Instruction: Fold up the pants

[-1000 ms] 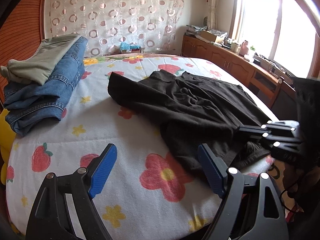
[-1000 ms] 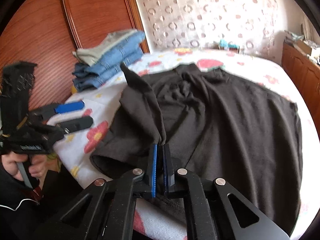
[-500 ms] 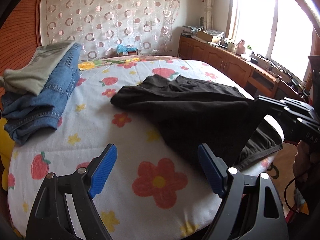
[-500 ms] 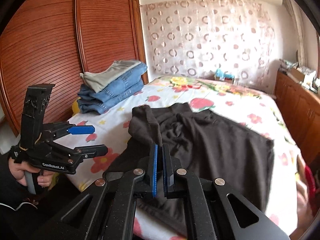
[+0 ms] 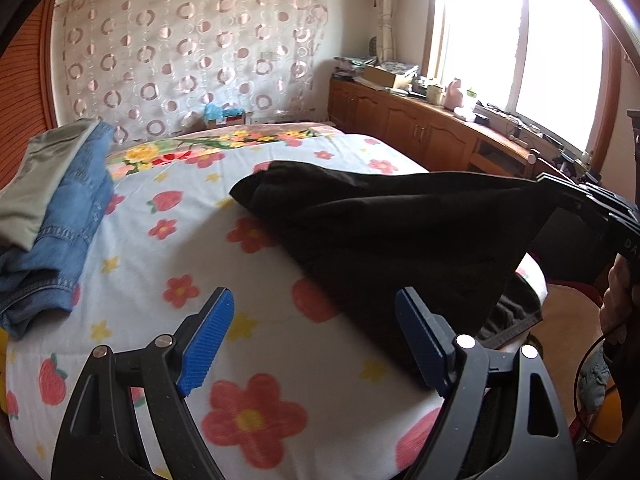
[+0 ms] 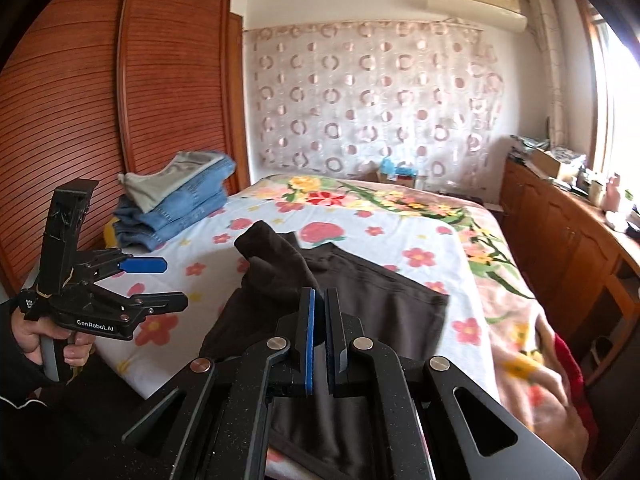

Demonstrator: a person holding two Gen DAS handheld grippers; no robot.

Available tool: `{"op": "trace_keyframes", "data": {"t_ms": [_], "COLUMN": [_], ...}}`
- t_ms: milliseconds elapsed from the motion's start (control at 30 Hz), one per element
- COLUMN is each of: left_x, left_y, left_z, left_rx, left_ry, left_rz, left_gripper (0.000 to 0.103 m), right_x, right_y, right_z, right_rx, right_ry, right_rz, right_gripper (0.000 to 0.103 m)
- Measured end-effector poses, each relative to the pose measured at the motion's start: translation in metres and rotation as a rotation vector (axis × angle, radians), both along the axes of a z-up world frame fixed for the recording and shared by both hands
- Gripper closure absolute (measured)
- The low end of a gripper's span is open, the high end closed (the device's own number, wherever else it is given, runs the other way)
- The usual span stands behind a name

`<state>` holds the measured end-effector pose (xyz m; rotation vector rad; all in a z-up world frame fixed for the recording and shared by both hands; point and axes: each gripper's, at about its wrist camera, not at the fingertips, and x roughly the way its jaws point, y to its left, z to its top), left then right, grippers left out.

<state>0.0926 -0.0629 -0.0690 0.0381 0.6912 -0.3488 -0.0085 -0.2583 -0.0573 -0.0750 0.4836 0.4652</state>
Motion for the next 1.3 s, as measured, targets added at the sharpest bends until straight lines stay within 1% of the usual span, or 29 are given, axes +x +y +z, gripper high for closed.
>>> {"op": "trace_keyframes", "data": {"t_ms": [233,433,500,600,667,800,867,1000,1067,1300], "left_x": [0.000,0.001,0.003,0.004,0.004,0.004,0.004,0.004,0.004,0.003], "left_y": [-0.016,-0.028,-0.030,-0.034,-0.037,-0.041,-0.043,-0.044,-0.044,-0.043], "left_z": [-0.001,-0.005,-0.007,-0.009,-0.011,-0.015,-0.017,-0.021,-0.024,-0.028], "left_rx": [0.012,0.014,0.014,0.015,0.018,0.021,0.024,0.029,0.029,0.031], "left_ry": [0.003,0.016,0.021,0.028,0.033,0.047,0.051,0.062,0.068,0.080], "left_rz": [-0.032,-0.052,-0.057,-0.064,-0.069,-0.076,-0.077,-0.078,-0.076,-0.070], "left_gripper": [0.019,0.019,0.019,0.019,0.019,0.019,0.019,0.019,0.019,0.019], "right_x": [-0.015,-0.028,-0.026,-0.032,-0.026,-0.020,-0.018,-0.019,-0.023,-0.018], "right_y": [0.008,0.007,0.006,0.010,0.007,0.012,0.014,0.011,0.007,0.006], "right_z": [-0.006,0.000,0.000,-0.005,-0.010,-0.028,-0.035,-0.034,-0.035,-0.040], "right_rx": [-0.039,-0.043,-0.040,-0.042,-0.040,-0.057,-0.047,-0.032,-0.039,-0.050], "right_ry": [0.006,0.026,0.038,0.069,0.099,0.187,0.226,0.248,0.255,0.280], "right_rz": [-0.042,-0.076,-0.082,-0.087,-0.086,-0.094,-0.093,-0.091,-0.091,-0.094], "right_gripper": [0.099,0.099,0.099,0.099,0.099,0.099,0.099,0.099,0.099,0.099]}}
